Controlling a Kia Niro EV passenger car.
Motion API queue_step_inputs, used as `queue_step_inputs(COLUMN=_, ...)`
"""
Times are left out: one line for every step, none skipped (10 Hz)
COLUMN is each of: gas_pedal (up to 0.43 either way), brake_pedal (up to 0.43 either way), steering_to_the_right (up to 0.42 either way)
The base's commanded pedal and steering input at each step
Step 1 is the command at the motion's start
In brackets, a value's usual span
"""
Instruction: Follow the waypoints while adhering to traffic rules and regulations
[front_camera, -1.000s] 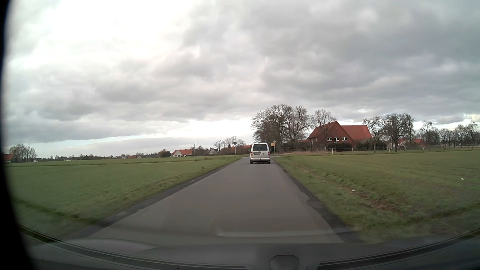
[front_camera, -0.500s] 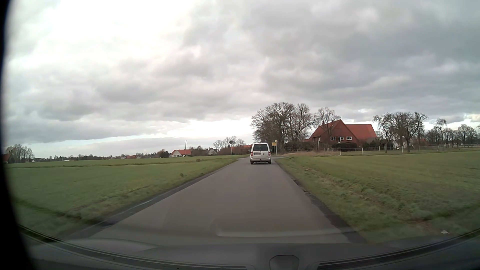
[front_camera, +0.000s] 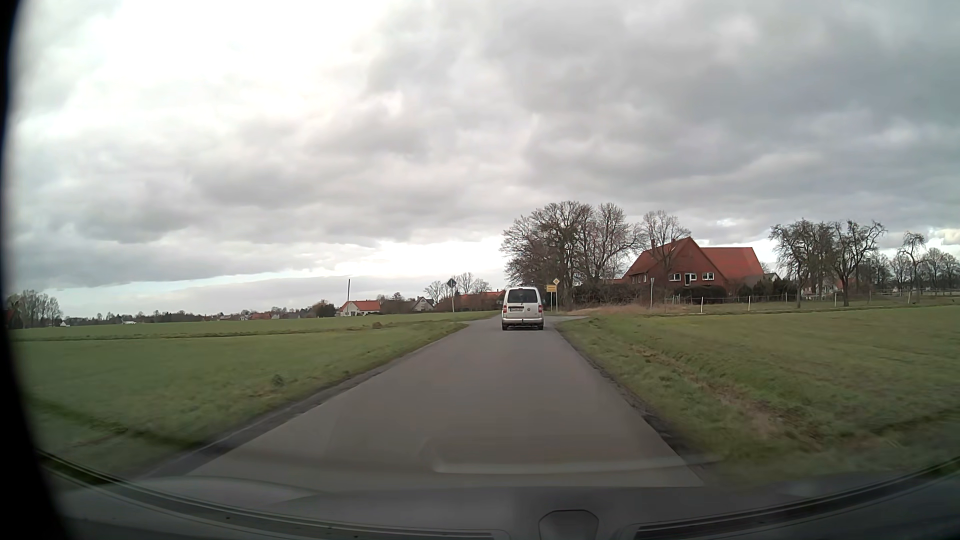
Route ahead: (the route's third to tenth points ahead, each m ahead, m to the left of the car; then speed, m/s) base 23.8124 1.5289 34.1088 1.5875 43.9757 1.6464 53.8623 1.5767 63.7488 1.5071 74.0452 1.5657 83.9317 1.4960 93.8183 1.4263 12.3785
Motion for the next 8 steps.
queue_step_inputs(gas_pedal=0.118, brake_pedal=0.000, steering_to_the_right=0.000)
queue_step_inputs(gas_pedal=0.118, brake_pedal=0.000, steering_to_the_right=0.000)
queue_step_inputs(gas_pedal=0.118, brake_pedal=0.000, steering_to_the_right=0.000)
queue_step_inputs(gas_pedal=0.118, brake_pedal=0.000, steering_to_the_right=0.000)
queue_step_inputs(gas_pedal=0.118, brake_pedal=0.000, steering_to_the_right=0.000)
queue_step_inputs(gas_pedal=0.118, brake_pedal=0.000, steering_to_the_right=0.002)
queue_step_inputs(gas_pedal=0.118, brake_pedal=0.000, steering_to_the_right=0.002)
queue_step_inputs(gas_pedal=0.118, brake_pedal=0.000, steering_to_the_right=0.003)
